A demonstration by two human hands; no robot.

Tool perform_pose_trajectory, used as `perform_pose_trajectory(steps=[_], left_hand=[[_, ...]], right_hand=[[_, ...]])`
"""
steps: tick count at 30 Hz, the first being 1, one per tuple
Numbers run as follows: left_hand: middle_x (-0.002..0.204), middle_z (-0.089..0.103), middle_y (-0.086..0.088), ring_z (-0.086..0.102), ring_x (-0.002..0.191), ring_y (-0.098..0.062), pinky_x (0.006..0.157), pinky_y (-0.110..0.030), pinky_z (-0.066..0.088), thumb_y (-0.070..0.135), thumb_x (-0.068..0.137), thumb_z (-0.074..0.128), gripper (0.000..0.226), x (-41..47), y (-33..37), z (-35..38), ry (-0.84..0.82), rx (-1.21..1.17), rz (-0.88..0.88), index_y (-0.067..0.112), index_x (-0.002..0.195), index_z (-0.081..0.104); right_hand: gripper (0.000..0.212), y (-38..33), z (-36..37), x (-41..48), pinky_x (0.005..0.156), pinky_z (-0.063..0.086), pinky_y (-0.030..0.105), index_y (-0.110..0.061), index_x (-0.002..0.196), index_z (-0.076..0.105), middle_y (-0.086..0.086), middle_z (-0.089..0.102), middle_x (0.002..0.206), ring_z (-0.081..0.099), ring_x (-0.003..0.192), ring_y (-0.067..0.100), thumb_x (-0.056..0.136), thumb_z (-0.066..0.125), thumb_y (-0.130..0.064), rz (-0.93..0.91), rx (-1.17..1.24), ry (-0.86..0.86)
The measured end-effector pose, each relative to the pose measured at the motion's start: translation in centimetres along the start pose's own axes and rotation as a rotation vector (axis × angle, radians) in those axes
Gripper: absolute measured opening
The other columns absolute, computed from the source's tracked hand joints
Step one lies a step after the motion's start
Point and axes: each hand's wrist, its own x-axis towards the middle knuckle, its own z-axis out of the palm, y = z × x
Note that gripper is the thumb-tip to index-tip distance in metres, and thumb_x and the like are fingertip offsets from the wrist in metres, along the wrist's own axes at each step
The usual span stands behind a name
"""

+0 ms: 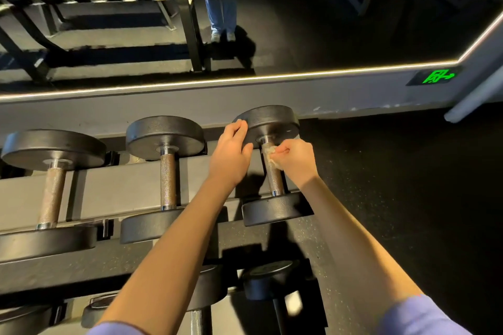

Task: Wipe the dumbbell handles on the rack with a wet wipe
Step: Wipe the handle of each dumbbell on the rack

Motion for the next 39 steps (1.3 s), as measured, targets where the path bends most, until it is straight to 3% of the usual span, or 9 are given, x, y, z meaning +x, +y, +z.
perform_pose_trajectory(steps=[3,7,11,14,22,25,31,35,39], left_hand=[[0.151,0.027,0.001,0.032,0.135,-0.017,0.107,-0.033,0.035,0.022,0.099,0.046,0.052,-0.2,0.0,0.2,0.005,-0.006,0.008,0.017,0.148,0.030],[0.148,0.031,-0.002,0.035,0.132,-0.018,0.106,-0.031,0.034,0.021,0.099,0.046,0.051,-0.7,0.2,0.3,0.009,-0.047,0.002,0.014,0.147,0.032],[0.134,0.045,-0.007,0.044,0.124,-0.020,0.103,-0.027,0.034,0.019,0.098,0.048,0.041,-2.5,0.0,0.0,0.006,-0.113,0.005,0.006,0.137,0.046],[0.126,0.050,-0.005,0.047,0.117,-0.015,0.098,-0.023,0.034,0.017,0.098,0.048,0.035,-5.3,0.1,-0.1,0.069,-0.200,-0.004,0.007,0.132,0.051],[0.109,0.051,0.004,0.048,0.100,-0.006,0.091,-0.021,0.038,0.008,0.097,0.048,0.022,-15.9,-1.8,2.0,0.236,-0.261,-0.023,0.011,0.116,0.059],[0.105,0.054,0.001,0.053,0.099,-0.013,0.089,-0.021,0.038,0.008,0.096,0.049,0.020,-19.6,-3.4,4.2,0.137,-0.201,-0.056,0.010,0.112,0.061],[0.131,0.051,-0.003,0.048,0.122,-0.018,0.100,-0.018,0.030,0.019,0.099,0.046,0.037,-24.8,-5.7,9.5,-0.301,-0.033,-0.120,0.011,0.135,0.049],[0.156,0.024,-0.001,0.024,0.143,-0.017,0.115,-0.025,0.018,0.025,0.101,0.042,0.054,-26.0,-6.6,12.3,-0.476,0.079,-0.137,0.015,0.150,0.024],[0.160,0.012,-0.002,0.018,0.145,-0.018,0.116,-0.025,0.014,0.027,0.101,0.043,0.057,-26.8,-7.5,14.8,-0.497,0.146,-0.131,0.011,0.151,0.021]], right_hand=[[0.023,0.2,-1.2,-1.5,0.068,0.049,0.029,-0.013,0.062,0.060,0.001,0.058,0.064,0.054,0.062,0.011,0.082,0.069,-0.017,0.106,-0.077,-0.163],[0.017,0.0,-2.0,-2.4,0.081,0.052,0.036,-0.004,0.081,0.072,0.012,0.069,0.084,0.063,0.084,0.022,0.081,0.071,-0.022,0.136,-0.268,-0.339],[0.007,-0.4,-2.2,-3.9,0.070,0.052,0.027,-0.014,0.078,0.070,-0.003,0.064,0.072,0.059,0.068,0.009,0.083,0.070,-0.019,0.140,0.004,-0.046],[0.013,-1.1,-3.1,-6.0,0.067,0.046,0.010,-0.017,0.099,0.071,-0.005,0.066,0.090,0.059,0.078,0.001,0.086,0.068,-0.016,0.164,0.215,0.176],[0.012,0.5,-3.0,-16.2,0.062,0.045,0.007,-0.014,0.095,0.071,-0.003,0.067,0.081,0.060,0.068,-0.004,0.084,0.070,-0.011,0.160,0.529,0.335],[0.008,3.2,-1.6,-19.9,0.054,0.040,0.009,-0.018,0.082,0.072,-0.001,0.058,0.069,0.048,0.056,-0.003,0.084,0.067,-0.012,0.240,0.549,0.287],[0.004,11.1,3.3,-25.7,0.071,0.056,0.042,-0.021,0.078,0.072,-0.001,0.070,0.076,0.067,0.075,0.018,0.082,0.072,-0.021,0.352,0.446,0.161],[0.017,16.2,5.9,-28.1,0.075,0.057,0.040,-0.031,0.083,0.067,-0.006,0.071,0.082,0.068,0.077,0.013,0.082,0.073,-0.016,0.371,0.285,0.081],[0.017,18.9,6.9,-29.6,0.079,0.055,0.029,-0.032,0.082,0.064,-0.009,0.070,0.083,0.066,0.079,0.004,0.083,0.072,-0.017,0.398,0.312,0.017]])
